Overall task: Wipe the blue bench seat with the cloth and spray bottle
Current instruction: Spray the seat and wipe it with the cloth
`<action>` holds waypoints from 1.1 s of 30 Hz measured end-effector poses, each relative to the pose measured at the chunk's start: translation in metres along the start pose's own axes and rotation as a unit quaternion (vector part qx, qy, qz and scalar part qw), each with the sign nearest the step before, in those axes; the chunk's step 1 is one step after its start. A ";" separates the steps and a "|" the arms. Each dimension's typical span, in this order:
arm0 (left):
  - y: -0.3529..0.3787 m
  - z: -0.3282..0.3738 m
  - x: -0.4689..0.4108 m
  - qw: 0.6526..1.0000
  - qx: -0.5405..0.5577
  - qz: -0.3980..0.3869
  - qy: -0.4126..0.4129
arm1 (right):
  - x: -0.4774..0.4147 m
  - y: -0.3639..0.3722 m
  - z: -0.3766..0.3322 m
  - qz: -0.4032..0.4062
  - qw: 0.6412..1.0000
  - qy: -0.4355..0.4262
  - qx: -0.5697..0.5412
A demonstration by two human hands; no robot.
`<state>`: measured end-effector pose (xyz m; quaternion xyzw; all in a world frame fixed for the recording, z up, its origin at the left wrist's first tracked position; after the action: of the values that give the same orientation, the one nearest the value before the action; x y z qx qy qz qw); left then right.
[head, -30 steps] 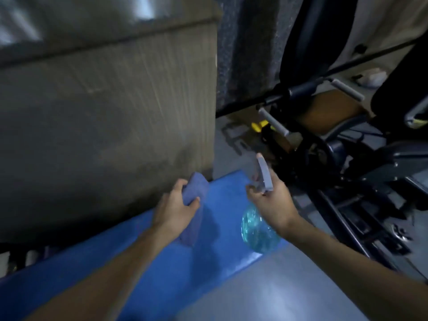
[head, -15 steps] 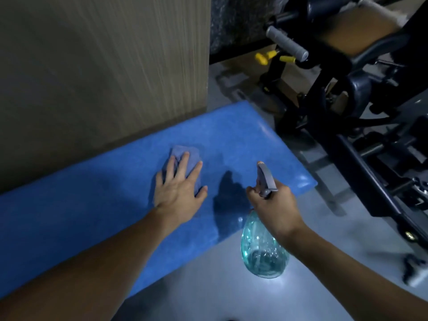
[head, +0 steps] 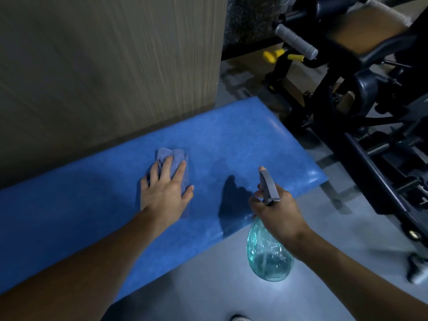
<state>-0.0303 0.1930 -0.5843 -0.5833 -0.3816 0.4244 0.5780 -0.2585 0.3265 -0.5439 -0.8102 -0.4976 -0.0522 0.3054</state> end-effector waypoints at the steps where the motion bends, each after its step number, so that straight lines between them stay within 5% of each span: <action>1: 0.000 -0.007 0.003 1.000 -0.001 -0.006 -0.009 | 0.002 0.007 0.000 -0.009 1.000 0.004 -0.002; 8: -0.003 -0.046 0.031 0.999 0.001 0.003 -0.038 | 0.026 0.046 -0.007 -0.012 0.991 -0.021 0.130; 12: -0.006 -0.070 0.050 0.999 -0.009 0.002 -0.048 | 0.043 0.071 -0.004 -0.067 0.996 -0.009 0.053; 33: -0.017 -0.222 0.196 0.979 -0.016 -0.026 -0.201 | 0.128 0.199 -0.028 -0.196 0.978 -0.063 0.014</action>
<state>0.2464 0.2990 -0.5841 -0.4848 -0.5121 0.5117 0.4907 -0.0222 0.3470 -0.5599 -0.6939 -0.6661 -0.0527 0.2685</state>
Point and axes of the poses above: each hand's wrist, its own x-axis away from the middle knuckle, its own y-axis out of the palm, z = x × y, the point moved 8 cm from there along -x, towards the middle knuckle, and after that the axes turned 1 degree about -x, right-handed, at the moved point
